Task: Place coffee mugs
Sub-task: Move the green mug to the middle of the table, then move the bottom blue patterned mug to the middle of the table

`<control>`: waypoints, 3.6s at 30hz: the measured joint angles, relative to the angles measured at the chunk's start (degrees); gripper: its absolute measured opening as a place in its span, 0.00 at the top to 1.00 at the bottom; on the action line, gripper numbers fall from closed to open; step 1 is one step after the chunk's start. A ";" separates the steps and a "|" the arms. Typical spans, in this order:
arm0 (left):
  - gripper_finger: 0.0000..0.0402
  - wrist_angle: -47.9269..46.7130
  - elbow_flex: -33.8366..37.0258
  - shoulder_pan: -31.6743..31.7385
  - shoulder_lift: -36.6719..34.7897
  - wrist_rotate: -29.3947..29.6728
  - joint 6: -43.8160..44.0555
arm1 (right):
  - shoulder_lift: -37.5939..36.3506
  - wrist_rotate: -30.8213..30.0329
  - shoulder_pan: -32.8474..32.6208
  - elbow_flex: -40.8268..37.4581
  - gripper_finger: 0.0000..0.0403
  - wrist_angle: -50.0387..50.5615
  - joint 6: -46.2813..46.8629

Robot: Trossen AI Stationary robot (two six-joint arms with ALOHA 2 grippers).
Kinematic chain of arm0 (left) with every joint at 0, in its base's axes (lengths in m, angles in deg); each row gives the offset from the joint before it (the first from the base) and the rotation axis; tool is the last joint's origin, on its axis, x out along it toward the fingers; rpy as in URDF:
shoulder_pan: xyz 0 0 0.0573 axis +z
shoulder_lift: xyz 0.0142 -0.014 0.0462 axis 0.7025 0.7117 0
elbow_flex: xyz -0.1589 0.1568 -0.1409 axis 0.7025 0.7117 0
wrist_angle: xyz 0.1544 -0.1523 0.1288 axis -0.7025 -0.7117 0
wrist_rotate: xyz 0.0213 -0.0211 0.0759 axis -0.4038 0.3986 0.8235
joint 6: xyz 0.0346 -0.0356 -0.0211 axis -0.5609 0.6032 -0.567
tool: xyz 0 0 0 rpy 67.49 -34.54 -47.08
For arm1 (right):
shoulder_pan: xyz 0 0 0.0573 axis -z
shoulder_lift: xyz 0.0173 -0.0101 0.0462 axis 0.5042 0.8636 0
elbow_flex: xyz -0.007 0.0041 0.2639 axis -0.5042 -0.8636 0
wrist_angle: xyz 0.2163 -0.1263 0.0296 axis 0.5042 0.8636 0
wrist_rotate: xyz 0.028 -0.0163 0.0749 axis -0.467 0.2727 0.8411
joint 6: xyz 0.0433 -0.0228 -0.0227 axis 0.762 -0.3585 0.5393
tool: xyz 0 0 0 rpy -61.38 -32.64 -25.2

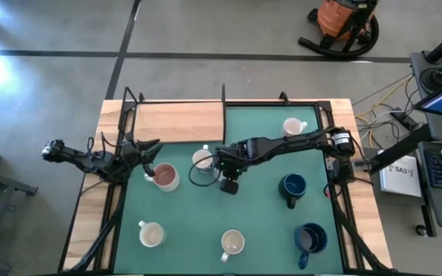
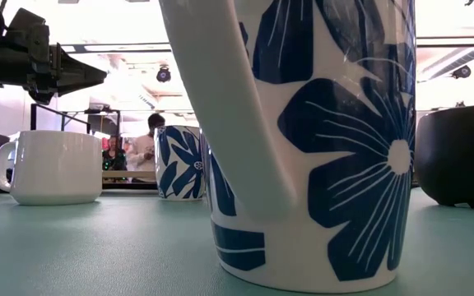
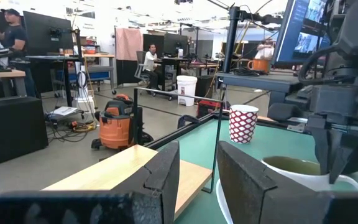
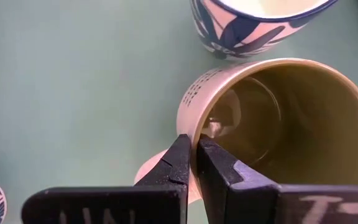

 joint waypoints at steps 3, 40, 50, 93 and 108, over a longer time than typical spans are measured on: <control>0.77 0.00 0.00 0.00 0.00 0.00 0.00 | 0.00 -0.03 0.04 0.00 0.97 0.05 -0.09; 0.77 0.00 0.00 0.01 0.00 0.00 0.00 | -0.85 7.02 -19.13 3.95 0.75 8.54 25.71; 0.77 0.00 0.00 -0.01 0.00 0.01 0.01 | -0.82 0.44 -26.20 3.59 0.72 2.14 32.76; 0.77 0.00 0.00 0.01 0.00 0.02 0.00 | -0.43 -1.49 -21.77 -4.17 0.97 -9.14 30.21; 0.77 0.00 0.00 -0.01 0.00 0.01 0.00 | -0.42 -0.06 -15.41 -3.69 0.97 -13.58 19.65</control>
